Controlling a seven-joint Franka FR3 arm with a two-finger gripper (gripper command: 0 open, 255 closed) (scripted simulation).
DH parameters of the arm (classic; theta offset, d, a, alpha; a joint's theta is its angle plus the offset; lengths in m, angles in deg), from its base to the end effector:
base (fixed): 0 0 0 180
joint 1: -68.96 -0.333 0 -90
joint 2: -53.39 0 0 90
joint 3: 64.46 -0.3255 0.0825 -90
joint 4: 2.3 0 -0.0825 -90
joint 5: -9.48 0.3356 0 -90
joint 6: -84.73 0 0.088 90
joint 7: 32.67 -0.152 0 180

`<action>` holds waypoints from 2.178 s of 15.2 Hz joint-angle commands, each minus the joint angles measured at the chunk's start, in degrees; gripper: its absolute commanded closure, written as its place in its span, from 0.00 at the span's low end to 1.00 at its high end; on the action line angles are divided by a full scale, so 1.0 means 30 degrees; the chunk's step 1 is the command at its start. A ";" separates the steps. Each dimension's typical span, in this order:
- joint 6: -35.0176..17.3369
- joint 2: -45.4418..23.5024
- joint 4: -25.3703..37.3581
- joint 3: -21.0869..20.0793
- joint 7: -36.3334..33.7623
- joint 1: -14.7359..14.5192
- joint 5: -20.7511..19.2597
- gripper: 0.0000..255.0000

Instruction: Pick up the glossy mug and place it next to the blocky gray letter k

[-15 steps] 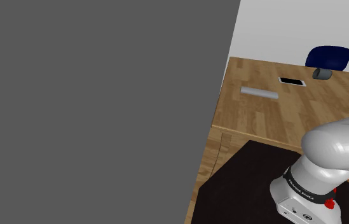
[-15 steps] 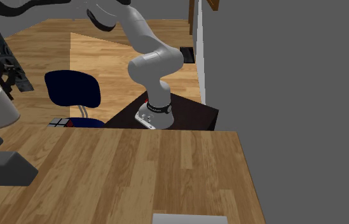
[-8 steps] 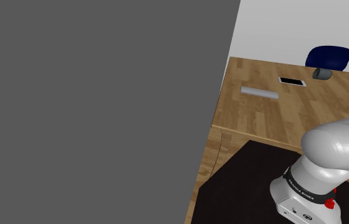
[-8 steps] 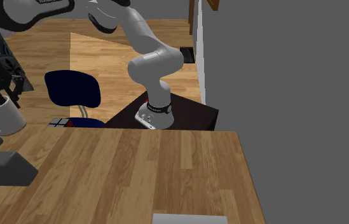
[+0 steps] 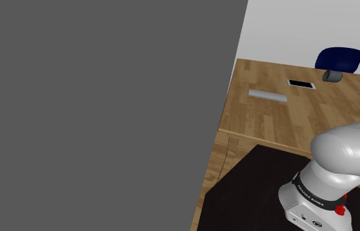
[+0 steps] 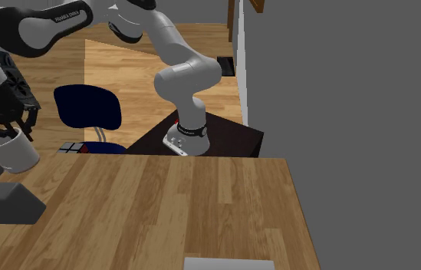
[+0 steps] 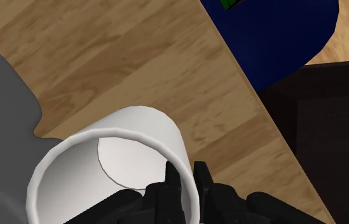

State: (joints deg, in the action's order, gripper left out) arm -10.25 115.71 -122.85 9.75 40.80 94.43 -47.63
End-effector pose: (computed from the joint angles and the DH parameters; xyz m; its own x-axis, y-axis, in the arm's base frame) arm -0.2868 -0.3907 0.3910 0.9894 -0.1395 0.0395 -0.1413 -0.9887 0.0490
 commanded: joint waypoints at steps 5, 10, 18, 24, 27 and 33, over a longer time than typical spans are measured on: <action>-0.1004 0.0367 -0.0861 0.1037 -0.0271 0.0023 -0.0884 1.00; -0.1803 0.0637 -0.1419 0.1977 -0.0481 -0.0051 -0.1655 1.00; -0.2098 0.0736 -0.1601 0.2345 -0.0562 -0.0096 -0.1956 1.00; -0.2098 0.0737 -0.1601 0.2345 -0.0562 -0.0096 -0.1956 0.00; -0.1298 0.0488 -0.1131 0.1356 -0.0310 0.0097 -0.1171 0.00; -0.0568 0.0256 -0.0622 0.0522 -0.0089 0.0213 -0.0505 0.00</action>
State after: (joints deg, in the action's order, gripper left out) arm -12.00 116.49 -124.72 11.37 40.54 95.06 -49.19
